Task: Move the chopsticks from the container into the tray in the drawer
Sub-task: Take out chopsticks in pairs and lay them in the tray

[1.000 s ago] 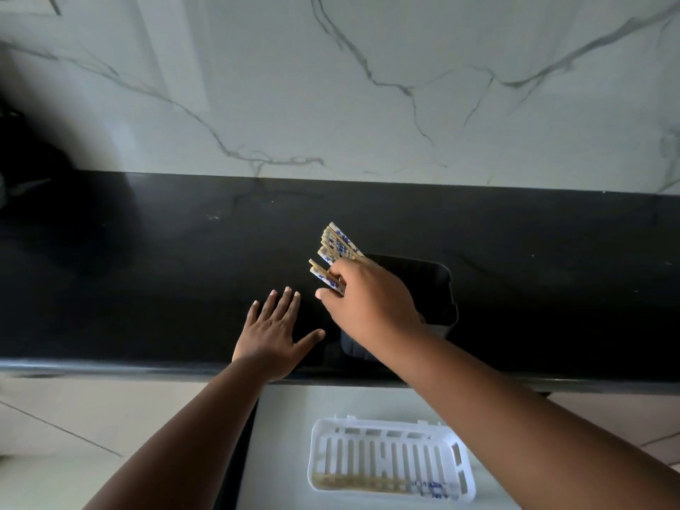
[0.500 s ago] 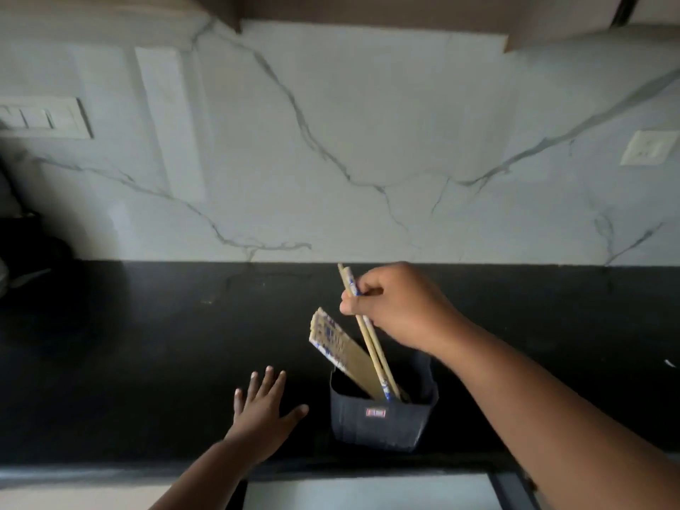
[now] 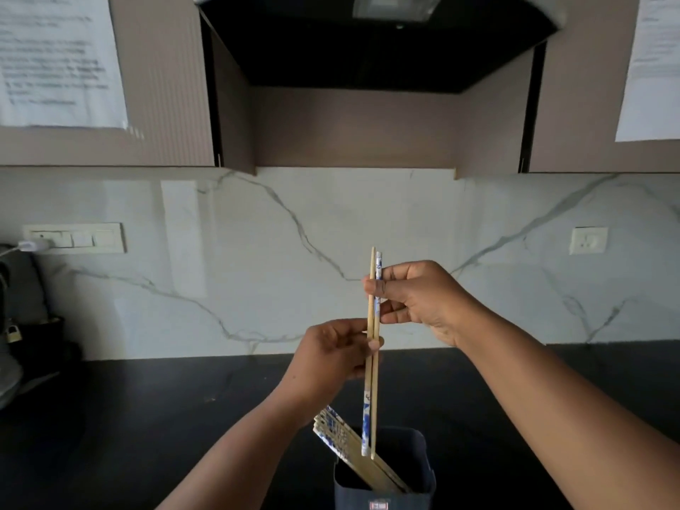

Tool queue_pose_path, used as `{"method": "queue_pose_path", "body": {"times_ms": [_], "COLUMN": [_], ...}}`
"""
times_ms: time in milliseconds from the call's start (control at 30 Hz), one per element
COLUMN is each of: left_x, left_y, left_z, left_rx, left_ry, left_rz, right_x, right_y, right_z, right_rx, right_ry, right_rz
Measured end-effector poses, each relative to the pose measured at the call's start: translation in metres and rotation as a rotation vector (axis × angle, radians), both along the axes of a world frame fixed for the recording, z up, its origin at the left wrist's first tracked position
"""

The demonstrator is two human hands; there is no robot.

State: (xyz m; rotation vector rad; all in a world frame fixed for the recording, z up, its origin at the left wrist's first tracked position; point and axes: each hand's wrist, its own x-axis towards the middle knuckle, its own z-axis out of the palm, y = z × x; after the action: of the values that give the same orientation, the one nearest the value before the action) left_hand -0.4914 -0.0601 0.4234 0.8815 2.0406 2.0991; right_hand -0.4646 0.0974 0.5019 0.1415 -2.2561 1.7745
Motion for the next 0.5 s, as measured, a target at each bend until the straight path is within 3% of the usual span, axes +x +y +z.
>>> {"method": "queue_pose_path", "body": {"times_ms": [100, 200, 300, 367, 500], "left_x": [-0.001, -0.004, -0.006, -0.007, -0.006], "left_y": [-0.006, -0.012, -0.017, -0.019, -0.017], "left_z": [-0.002, 0.002, 0.007, 0.011, 0.016], "left_rx": [-0.013, 0.009, 0.092, 0.140, 0.189], "left_ry": [-0.078, -0.166, -0.283, -0.329, -0.377], "left_rz": [0.012, 0.006, -0.053, -0.134, -0.238], "right_x": [0.011, 0.034, 0.061, 0.068, 0.063], "right_y": [0.000, 0.001, -0.001, 0.001, 0.017], "right_z": [0.010, 0.030, 0.028, 0.004, -0.048], "right_rx": [0.057, 0.213, 0.743, 1.136, 1.487], "right_ry": [0.053, 0.381, 0.922, 1.167, 1.254], "right_rz": [-0.025, -0.064, -0.034, 0.000, 0.098]}}
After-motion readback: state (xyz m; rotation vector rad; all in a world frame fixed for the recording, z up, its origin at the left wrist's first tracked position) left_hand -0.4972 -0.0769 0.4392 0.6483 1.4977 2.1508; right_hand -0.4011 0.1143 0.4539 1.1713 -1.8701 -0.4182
